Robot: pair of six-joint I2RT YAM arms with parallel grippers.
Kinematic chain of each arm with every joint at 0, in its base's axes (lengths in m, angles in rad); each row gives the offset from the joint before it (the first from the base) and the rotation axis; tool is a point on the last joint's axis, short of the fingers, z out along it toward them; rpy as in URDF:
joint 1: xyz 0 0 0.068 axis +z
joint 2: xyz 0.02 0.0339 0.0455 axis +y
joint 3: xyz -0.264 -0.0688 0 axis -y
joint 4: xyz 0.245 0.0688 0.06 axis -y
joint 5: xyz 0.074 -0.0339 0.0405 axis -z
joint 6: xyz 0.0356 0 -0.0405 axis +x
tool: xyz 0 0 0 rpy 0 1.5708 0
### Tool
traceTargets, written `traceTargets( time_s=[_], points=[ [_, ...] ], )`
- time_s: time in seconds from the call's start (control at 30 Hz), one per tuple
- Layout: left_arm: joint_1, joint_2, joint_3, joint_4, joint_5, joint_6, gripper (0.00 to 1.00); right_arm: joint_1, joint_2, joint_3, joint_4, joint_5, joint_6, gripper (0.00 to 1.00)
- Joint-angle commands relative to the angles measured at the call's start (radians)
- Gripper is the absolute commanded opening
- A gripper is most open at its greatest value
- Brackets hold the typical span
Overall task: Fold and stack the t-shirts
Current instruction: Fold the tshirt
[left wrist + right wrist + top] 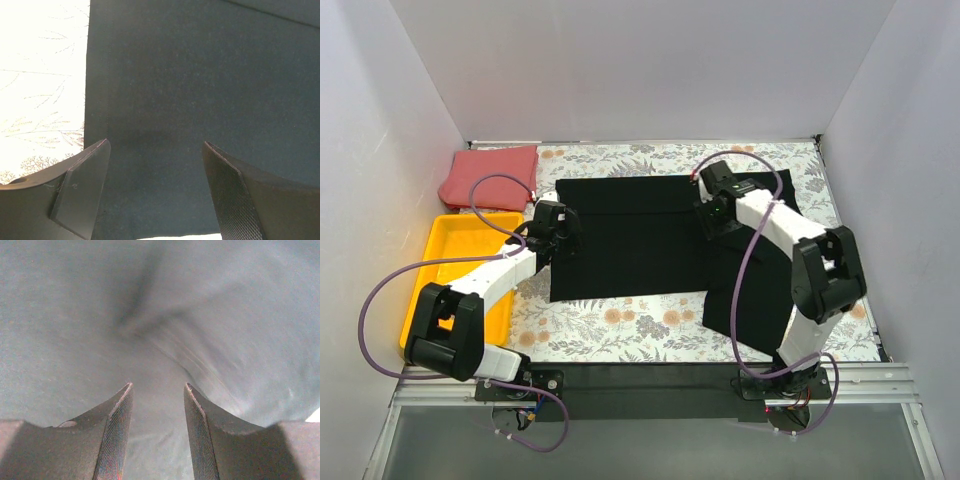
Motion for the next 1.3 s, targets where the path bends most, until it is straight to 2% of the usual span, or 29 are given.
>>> traceTargets(
  time_s=[0.0, 0.1, 0.2, 0.23, 0.3, 0.47, 0.7, 0.87, 1.13, 1.27],
  points=[
    [-0.001, -0.014, 0.037, -0.001, 0.003, 0.01, 0.73, -0.141, -0.171, -0.084, 0.03, -0.038, 0.155, 0.52],
    [-0.001, -0.02, 0.035, -0.001, 0.005, 0.01, 0.73, -0.344, -0.271, -0.224, 0.113, -0.153, 0.273, 0.51],
    [-0.001, -0.026, 0.035, -0.002, 0.006, 0.01, 0.73, -0.448, -0.337, -0.354, 0.213, -0.277, 0.341, 0.5],
    [-0.001, -0.028, 0.035, -0.001, 0.008, 0.008, 0.73, -0.519, -0.346, -0.379, 0.24, -0.355, 0.367, 0.5],
    [0.0, -0.031, 0.035, -0.004, 0.011, 0.008, 0.73, -0.578, -0.354, -0.434, 0.303, -0.406, 0.384, 0.48],
    [0.0, -0.036, 0.032, -0.004, 0.009, 0.01, 0.73, -0.623, -0.352, -0.503, 0.425, -0.541, 0.407, 0.39],
    [0.0, -0.034, 0.032, -0.005, 0.011, 0.008, 0.73, -0.672, -0.29, -0.572, 0.538, -0.569, 0.448, 0.35],
    [-0.001, -0.031, 0.032, -0.008, 0.008, 0.007, 0.73, -0.703, -0.256, -0.621, 0.551, -0.561, 0.447, 0.32],
    [-0.001, -0.028, 0.034, -0.008, 0.009, 0.005, 0.73, -0.75, -0.315, -0.652, 0.515, -0.484, 0.436, 0.31],
    [-0.001, -0.027, 0.034, -0.01, 0.009, 0.005, 0.73, -0.75, -0.319, -0.643, 0.52, -0.529, 0.436, 0.32]
  ],
)
